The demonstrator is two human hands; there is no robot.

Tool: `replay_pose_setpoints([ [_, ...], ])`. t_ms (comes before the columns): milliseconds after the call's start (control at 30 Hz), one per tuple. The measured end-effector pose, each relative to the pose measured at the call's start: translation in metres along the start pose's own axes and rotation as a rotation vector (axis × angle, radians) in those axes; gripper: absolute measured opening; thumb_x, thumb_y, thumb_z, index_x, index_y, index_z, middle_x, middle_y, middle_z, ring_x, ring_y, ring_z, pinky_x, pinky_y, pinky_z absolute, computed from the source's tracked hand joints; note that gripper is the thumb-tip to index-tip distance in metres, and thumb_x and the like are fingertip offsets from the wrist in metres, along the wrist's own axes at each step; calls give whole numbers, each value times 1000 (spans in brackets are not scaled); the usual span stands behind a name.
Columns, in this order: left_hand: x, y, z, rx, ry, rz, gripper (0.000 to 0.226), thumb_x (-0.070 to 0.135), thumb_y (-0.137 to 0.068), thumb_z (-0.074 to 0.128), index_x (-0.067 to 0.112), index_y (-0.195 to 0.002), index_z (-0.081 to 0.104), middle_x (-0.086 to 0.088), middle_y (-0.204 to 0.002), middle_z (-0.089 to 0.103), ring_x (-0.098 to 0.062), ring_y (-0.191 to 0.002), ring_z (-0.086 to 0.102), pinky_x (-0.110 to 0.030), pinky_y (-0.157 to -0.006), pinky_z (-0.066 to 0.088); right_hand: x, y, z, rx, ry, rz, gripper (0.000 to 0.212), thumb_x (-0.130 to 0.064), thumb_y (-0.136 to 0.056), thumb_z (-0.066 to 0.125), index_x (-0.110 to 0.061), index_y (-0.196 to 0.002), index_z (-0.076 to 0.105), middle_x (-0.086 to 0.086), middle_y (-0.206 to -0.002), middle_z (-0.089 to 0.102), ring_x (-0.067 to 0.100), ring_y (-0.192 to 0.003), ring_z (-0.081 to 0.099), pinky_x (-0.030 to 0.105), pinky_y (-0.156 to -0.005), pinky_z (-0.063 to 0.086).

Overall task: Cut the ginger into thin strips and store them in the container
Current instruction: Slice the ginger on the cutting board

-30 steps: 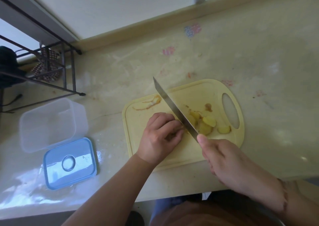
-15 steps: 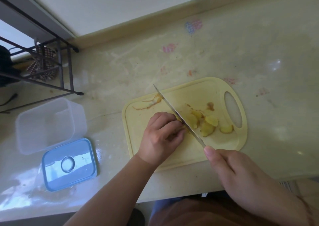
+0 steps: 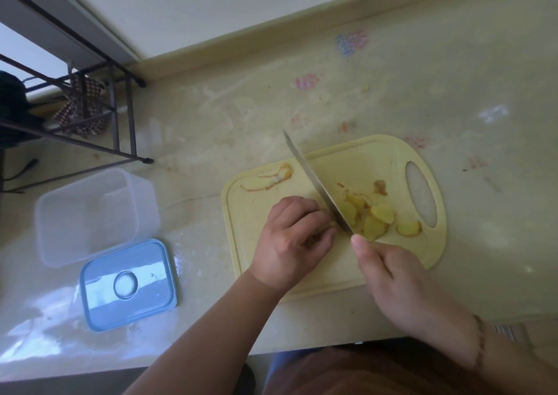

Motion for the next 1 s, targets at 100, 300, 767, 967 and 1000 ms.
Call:
replay_pose_setpoints([
  [100, 2, 0, -2, 1, 11, 3, 10, 4, -78, 83, 2, -84, 75, -9, -89, 67, -24, -85, 61, -38, -76, 53, 4, 4, -4, -11, -68, 13, 73, -84, -80, 15, -17, -57, 35, -5, -43, 40, 9, -43, 38, 32, -53, 33],
  [300, 0, 2, -2, 12, 1, -8, 13, 4, -76, 84, 0, -85, 75, -10, -90, 69, -26, -86, 63, -36, -78, 54, -5, 24, -13, -61, -14, -2, 83, -92, -71, 15, -12, -61, 36, -2, -48, 40, 8, -46, 38, 35, -54, 36],
  [767, -1, 1, -2, 18, 8, -10, 4, 2, -79, 78, 2, -83, 76, -8, -89, 70, -26, -84, 63, -27, -82, 51, -4, 32, -13, -3, 97, -17, 71, -82, -77, 13, -18, -56, 35, -12, -52, 51, 11, -52, 46, 25, -58, 38],
  [967, 0, 0, -2, 30, 10, -4, 6, 3, -79, 80, 2, -83, 77, -8, -89, 71, -27, -84, 65, -31, -80, 53, -9, 13, -7, -52, 88, -12, 60, -72, -80, 20, -20, -56, 35, -16, -44, 46, 9, -48, 41, 24, -55, 35],
  [1000, 0, -1, -2, 31, 7, -5, 6, 2, -78, 81, 2, -83, 77, -8, -89, 71, -27, -84, 65, -31, -80, 53, -10, 11, -5, -55, 84, -11, 59, -72, -80, 20, -20, -56, 36, -17, -44, 47, 8, -48, 43, 23, -56, 37],
])
Point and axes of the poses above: each hand's wrist, its own y-axis away from the middle knuckle, its own z-axis out of the palm, x = y × z, the point moved 8 cm from there along -y, towards the middle knuckle
